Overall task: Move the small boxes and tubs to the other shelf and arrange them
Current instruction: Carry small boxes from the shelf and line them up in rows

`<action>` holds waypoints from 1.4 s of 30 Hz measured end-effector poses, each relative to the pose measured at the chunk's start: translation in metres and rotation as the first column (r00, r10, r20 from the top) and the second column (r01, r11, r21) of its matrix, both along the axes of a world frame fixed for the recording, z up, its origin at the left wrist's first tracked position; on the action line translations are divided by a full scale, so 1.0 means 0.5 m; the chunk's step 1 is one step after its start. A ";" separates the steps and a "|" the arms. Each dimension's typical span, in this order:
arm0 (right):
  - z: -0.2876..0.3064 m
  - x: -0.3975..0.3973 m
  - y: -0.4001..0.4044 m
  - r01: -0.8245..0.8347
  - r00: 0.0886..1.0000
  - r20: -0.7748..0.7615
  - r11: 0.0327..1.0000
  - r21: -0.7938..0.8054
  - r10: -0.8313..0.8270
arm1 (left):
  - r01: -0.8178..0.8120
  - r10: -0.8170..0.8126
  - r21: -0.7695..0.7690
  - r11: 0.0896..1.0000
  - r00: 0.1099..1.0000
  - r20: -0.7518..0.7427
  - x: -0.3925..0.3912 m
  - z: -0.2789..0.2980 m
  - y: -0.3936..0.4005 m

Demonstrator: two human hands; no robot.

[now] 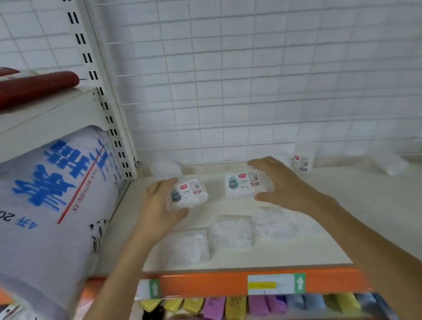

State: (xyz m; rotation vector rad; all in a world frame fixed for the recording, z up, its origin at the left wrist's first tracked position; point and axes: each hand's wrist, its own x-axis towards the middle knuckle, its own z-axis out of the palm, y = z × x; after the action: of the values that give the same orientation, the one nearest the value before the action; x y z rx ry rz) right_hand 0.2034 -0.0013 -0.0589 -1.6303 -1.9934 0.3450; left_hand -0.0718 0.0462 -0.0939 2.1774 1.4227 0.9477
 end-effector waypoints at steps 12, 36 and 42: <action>0.014 0.440 -0.530 0.541 0.841 -0.127 0.824 0.170 -0.526 | 0.515 -0.531 0.162 0.842 0.844 0.074 0.494 0.059 -0.232; -0.175 0.955 -1.114 0.858 0.495 -0.293 0.514 0.016 -0.818 | 0.827 -0.832 0.096 0.554 0.554 0.029 1.231 -0.050 -0.611; -0.121 1.158 -1.052 0.826 0.551 -0.231 0.564 0.010 -0.802 | 0.763 -0.775 0.146 0.630 0.631 0.048 1.405 -0.001 -0.570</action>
State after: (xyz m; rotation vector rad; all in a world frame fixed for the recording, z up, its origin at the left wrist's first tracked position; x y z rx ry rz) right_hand 0.7822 -0.5276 -0.1192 -2.1327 -0.8835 0.0138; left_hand 0.6307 -0.2386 -0.0942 2.4072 0.2576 0.7812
